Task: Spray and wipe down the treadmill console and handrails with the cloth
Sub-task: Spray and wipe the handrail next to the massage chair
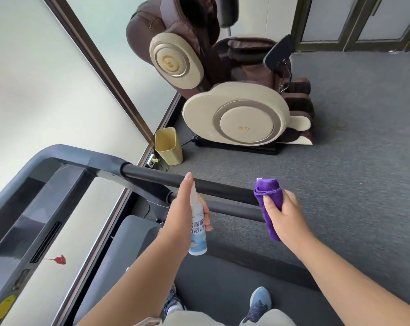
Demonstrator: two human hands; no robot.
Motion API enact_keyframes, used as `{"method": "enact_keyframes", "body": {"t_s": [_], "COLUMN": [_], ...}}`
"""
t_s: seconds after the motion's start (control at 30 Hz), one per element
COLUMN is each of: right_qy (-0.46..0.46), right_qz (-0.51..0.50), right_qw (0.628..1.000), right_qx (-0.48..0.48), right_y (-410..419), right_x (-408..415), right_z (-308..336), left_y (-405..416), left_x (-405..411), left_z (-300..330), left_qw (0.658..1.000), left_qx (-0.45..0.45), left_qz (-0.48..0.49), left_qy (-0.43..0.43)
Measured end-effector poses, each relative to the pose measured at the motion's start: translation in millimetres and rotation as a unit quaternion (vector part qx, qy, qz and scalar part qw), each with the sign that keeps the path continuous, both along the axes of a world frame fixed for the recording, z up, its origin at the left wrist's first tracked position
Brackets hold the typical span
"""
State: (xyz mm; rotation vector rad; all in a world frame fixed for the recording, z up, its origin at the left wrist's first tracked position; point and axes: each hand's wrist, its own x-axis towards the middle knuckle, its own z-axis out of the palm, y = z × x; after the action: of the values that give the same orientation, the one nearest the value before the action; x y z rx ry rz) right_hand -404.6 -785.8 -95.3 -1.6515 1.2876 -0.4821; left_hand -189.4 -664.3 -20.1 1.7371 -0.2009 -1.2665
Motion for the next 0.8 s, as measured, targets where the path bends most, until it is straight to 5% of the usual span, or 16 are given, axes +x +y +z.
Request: {"method": "enact_keyframes", "body": {"t_s": [0.13,0.33,0.63,0.73,0.8], "right_qy": [0.197,0.348,0.364,0.334,0.286], "right_qz": [0.097,0.147,0.248,0.25,0.181], "right_qw": [0.966,0.89,0.851,0.868,0.913], "right_qx": [-0.138,-0.254,-0.285,-0.271,-0.229], "right_y": [-0.2,21.9,68.4,76.6,68.0], "right_x": [22.7,81.1,272.1,325.5,351.1], "right_z": [9.6,28.1,40.2,49.5,49.9], "left_y": [5.3,26.7,81.9,99.8,108.7], "left_x": [21.2,70.7,156.9,180.1,192.9], "left_z": [-1.2,-7.4,-14.7,-16.0,-16.4], "left_qw": [0.999,0.998,1.0,1.0,1.0], "left_qx": [-0.011,-0.014,0.002,0.011,0.013], "left_qz": [0.019,0.037,0.004,0.009,0.01], "left_qy": [0.024,0.04,0.023,0.022,0.024]}}
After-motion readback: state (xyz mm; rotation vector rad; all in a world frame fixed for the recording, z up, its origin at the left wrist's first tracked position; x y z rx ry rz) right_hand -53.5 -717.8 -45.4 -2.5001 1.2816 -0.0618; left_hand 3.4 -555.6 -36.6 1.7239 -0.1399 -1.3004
